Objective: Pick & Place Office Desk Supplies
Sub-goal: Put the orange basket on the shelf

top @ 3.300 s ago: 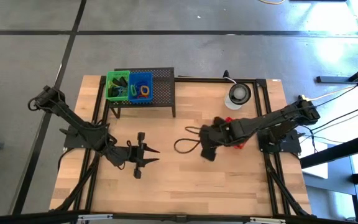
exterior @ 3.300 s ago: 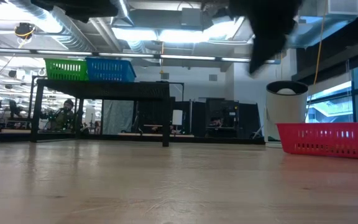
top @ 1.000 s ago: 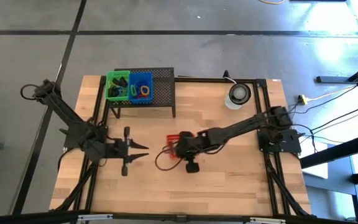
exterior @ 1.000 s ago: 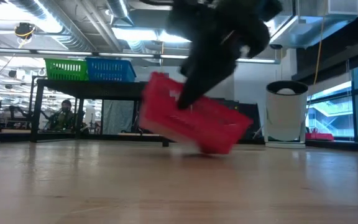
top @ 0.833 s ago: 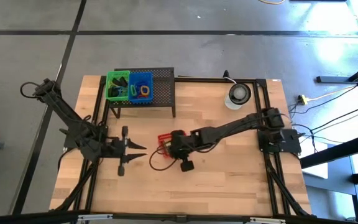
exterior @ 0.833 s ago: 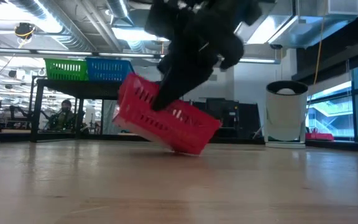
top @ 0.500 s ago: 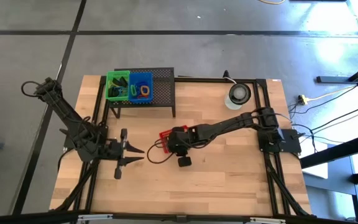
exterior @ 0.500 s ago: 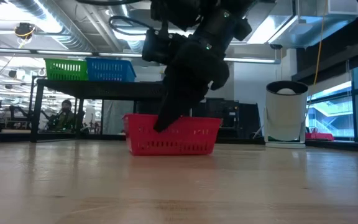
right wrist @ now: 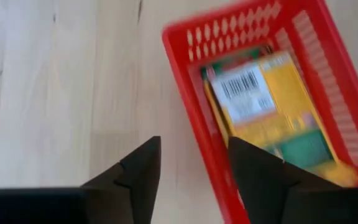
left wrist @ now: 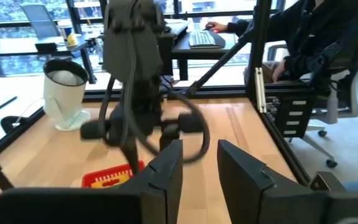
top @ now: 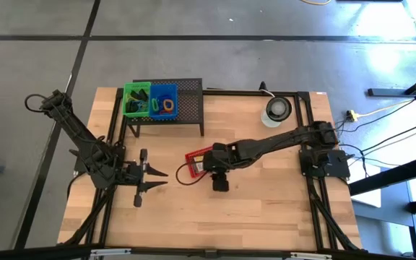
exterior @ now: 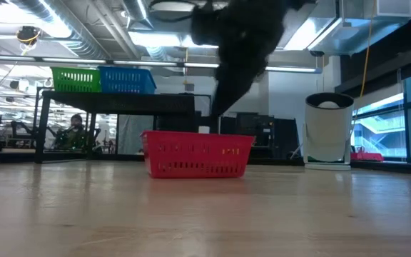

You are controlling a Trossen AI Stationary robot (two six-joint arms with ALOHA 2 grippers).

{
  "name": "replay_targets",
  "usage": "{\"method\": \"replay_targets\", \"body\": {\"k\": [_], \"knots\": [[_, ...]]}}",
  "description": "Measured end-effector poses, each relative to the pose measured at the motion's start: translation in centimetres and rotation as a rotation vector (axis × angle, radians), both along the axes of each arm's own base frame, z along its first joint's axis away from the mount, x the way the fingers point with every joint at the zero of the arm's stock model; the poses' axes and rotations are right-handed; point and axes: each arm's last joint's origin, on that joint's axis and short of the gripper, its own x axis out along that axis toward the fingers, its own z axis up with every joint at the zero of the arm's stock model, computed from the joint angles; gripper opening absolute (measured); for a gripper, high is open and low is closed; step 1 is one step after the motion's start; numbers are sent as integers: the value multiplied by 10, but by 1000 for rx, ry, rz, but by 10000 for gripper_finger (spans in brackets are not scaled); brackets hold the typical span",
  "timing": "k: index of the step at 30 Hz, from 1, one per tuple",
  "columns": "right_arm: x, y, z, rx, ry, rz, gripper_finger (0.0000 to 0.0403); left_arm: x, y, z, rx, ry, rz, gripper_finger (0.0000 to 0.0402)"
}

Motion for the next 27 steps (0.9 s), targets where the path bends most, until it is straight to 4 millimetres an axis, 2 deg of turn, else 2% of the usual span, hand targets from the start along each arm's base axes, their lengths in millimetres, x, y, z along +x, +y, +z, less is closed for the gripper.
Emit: {"method": "replay_targets", "body": {"k": [6, 14, 16, 19, 21, 27], "knots": [[-32, -3, 35, 35, 99, -70, 192, 0, 0, 0, 1, -3, 14, 94], [-66, 0, 71, 210, 184, -63, 192, 0, 1, 0, 6, -8, 40, 97], [-76, 4, 74, 170, 223, -39, 192, 0, 2, 0, 12, -13, 67, 97], [-91, 14, 74, -1, 200, 106, 192, 0, 3, 1, 28, -19, 109, 97], [-100, 18, 71, -36, 141, 183, 192, 0, 4, 1, 34, -22, 130, 99], [-151, 7, 63, 167, -171, 257, 192, 1, 6, 0, 55, -23, 168, 104]]}}
